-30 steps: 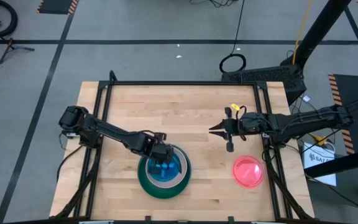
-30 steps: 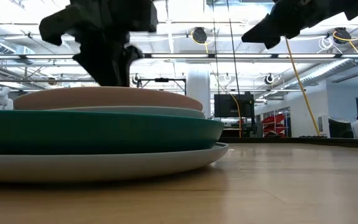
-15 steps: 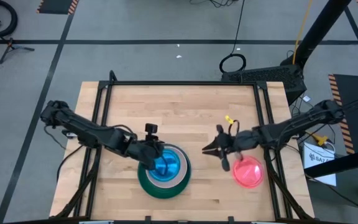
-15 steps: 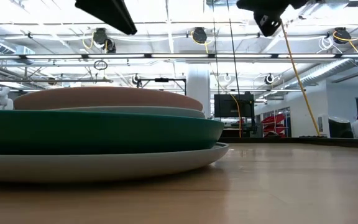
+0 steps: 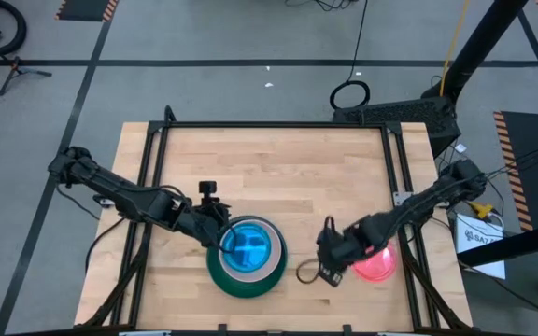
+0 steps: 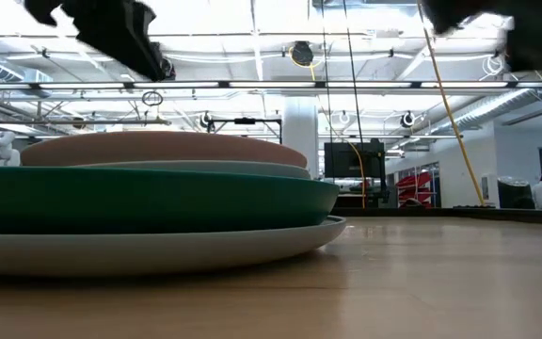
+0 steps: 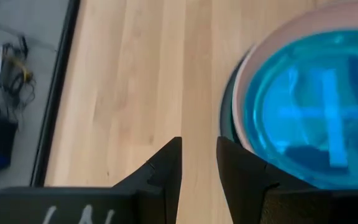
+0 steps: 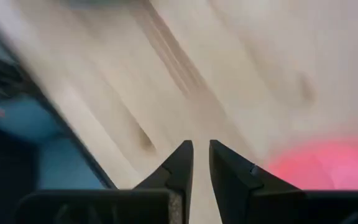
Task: Stack plastic plates
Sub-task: Stack the pink plate on top of the blue plate
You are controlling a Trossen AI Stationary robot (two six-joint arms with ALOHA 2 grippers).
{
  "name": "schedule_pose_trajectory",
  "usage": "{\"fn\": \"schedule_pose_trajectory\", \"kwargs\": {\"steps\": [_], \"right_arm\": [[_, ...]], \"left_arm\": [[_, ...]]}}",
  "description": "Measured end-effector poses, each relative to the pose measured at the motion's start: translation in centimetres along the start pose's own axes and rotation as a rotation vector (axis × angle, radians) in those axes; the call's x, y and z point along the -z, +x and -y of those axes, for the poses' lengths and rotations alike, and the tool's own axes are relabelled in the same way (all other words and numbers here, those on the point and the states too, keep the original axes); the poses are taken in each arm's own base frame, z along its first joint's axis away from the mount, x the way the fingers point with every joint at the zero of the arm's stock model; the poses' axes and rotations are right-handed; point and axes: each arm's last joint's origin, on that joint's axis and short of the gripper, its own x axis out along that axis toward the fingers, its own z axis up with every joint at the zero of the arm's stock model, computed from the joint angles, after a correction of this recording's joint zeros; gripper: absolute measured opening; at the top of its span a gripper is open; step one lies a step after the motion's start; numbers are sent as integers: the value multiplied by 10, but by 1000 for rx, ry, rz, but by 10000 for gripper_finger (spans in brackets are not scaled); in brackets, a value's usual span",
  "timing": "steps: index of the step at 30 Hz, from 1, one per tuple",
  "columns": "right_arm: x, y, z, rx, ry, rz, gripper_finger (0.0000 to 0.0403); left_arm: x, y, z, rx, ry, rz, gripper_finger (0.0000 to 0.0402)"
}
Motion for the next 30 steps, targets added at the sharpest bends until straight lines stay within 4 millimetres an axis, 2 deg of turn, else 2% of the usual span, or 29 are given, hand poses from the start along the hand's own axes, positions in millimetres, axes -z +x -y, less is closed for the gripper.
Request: {"fn": "schedule_pose_trajectory", "kwargs": {"steps": [5,10,19,25,30], "right_arm": [[19,27,0,151,176,-95,49],[25,42,8,310,248,-152,73],[20,71,14,457,239,-185,121],[17,97,18,542,211,-203,118],[14,107,20,575,178,-222,98]], "left_arm": [[5,0,0,-6,-28,-41,108],[5,0,0,-6,-26,-43,108],[7,-1,1,-5,-45,-55,108],[8,-5,7,6,-49,-57,108],[9,-8,12,21,-33,-47,108]]}}
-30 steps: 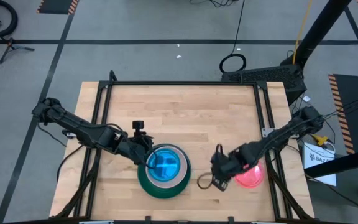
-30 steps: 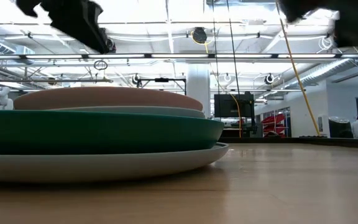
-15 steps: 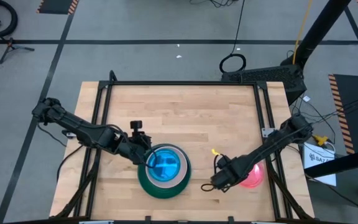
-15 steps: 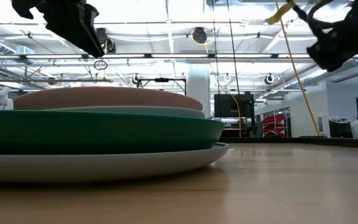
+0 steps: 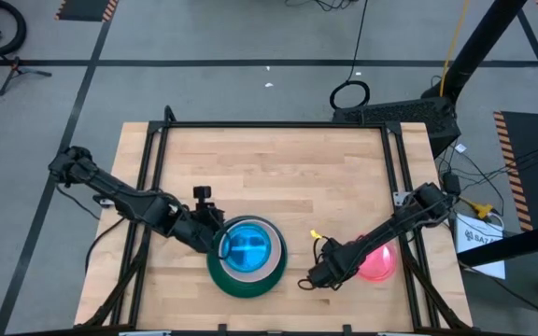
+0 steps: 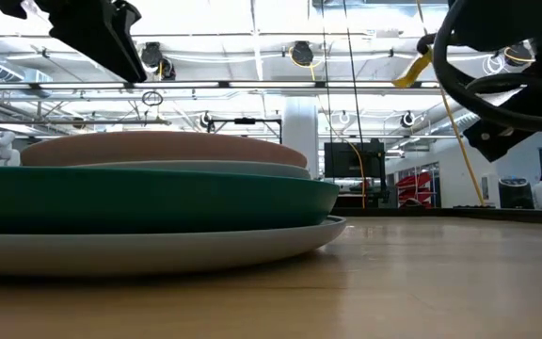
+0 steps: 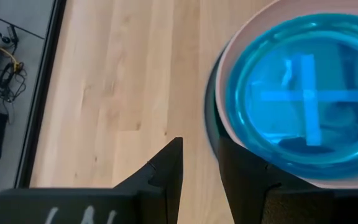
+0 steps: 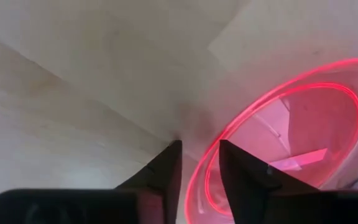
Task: Stack plastic plates
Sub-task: Stack the pink plate on top of the blue plate
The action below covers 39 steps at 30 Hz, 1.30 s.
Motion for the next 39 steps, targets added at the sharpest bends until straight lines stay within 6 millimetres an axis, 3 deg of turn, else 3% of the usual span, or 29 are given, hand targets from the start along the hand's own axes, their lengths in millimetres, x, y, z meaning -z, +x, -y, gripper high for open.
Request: {"fn": "schedule_pose_trajectory", "kwargs": {"steps": [10,15,21,30,39], "right_arm": [[-8,-1,1,-5,-40,8,8],[-9,-9,1,44,-67,63,7],[-10,-45,-2,111,-157,239,3],[-15,-102,-18,14,-358,501,1],[-18,-134,-42,-123,-719,725,1]], "left_arm": [[0,-1,2,5,-9,4,108],[0,-1,2,5,-16,5,108],[0,-1,2,6,-22,6,108],[0,-1,2,6,-33,6,108],[0,-1,2,6,-48,6,108]]}}
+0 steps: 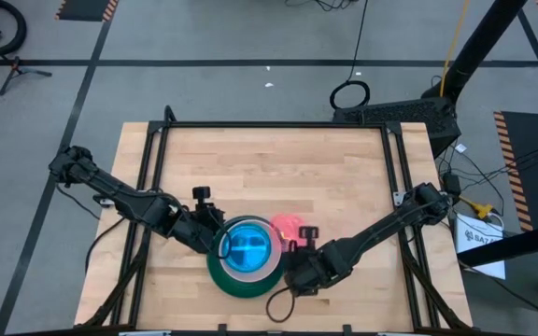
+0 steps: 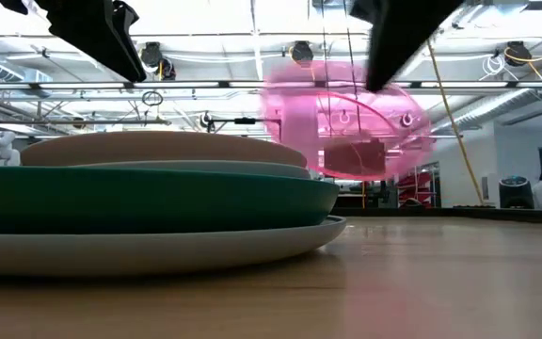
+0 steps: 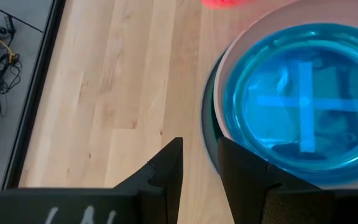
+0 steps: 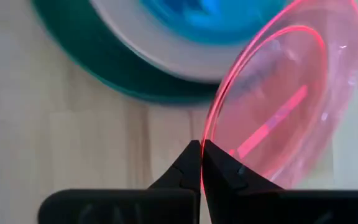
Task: Stack plastic plates
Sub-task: Stack the pink plate on top of the blue plate, then return to Home Position
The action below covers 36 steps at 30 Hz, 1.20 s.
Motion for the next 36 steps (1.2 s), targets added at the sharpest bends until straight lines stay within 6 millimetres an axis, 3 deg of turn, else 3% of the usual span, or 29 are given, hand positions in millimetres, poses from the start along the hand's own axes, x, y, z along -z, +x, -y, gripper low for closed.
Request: {"fn": "schedule_pose_trajectory", "kwargs": {"steps": [8,14,22,29,36], "right_arm": [[-20,-4,-9,-71,-248,198,1],[-31,-1,-8,-73,-336,283,1],[-36,28,-8,-49,-384,235,41],[-38,30,-2,-42,-335,231,93],[-34,28,0,-32,-364,193,113]], "left_arm": [[0,0,0,0,-7,0,108],[0,0,0,0,-7,0,108],[0,0,0,0,-14,-1,108],[0,0,0,0,-16,-1,108],[0,0,0,0,-16,1,108]]}}
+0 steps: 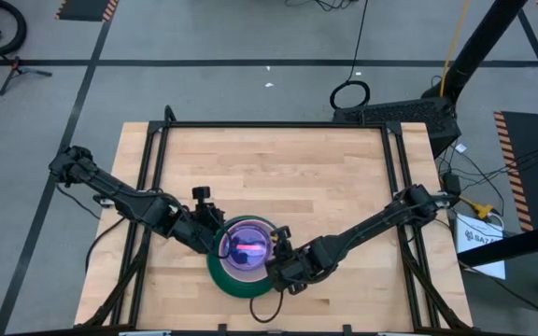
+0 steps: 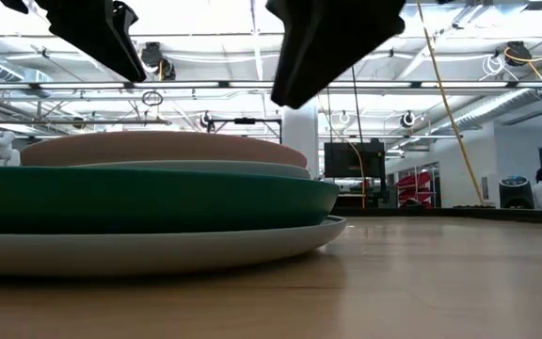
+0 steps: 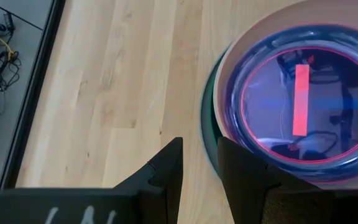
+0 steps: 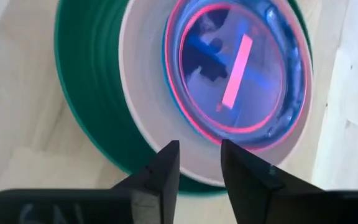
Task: Stack plastic plates
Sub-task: Return to Home Position
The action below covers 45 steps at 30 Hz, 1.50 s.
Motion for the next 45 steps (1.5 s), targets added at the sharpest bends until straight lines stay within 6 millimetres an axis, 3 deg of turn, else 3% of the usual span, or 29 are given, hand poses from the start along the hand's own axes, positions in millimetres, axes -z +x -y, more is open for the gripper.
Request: {"fn": "schedule_pose_trajectory", "kwargs": {"steps": [6,9,19,25,30,36,45], "right_arm": [[3,-20,9,11,-52,23,110],[16,-24,18,36,-68,57,103],[115,-36,44,104,102,320,94],[175,-54,53,134,243,509,93],[209,-68,53,143,314,652,93],[234,-81,54,158,346,780,93],[265,-92,53,207,356,894,93]], "left_arm": [[0,-2,2,-37,23,20,108],[2,-6,7,-59,54,42,108],[20,-17,21,-138,168,135,108],[48,-20,1,-108,55,258,108],[66,-26,-21,-52,-6,439,108],[82,-31,-47,40,-26,621,108],[110,-29,-72,47,-87,713,108]]}}
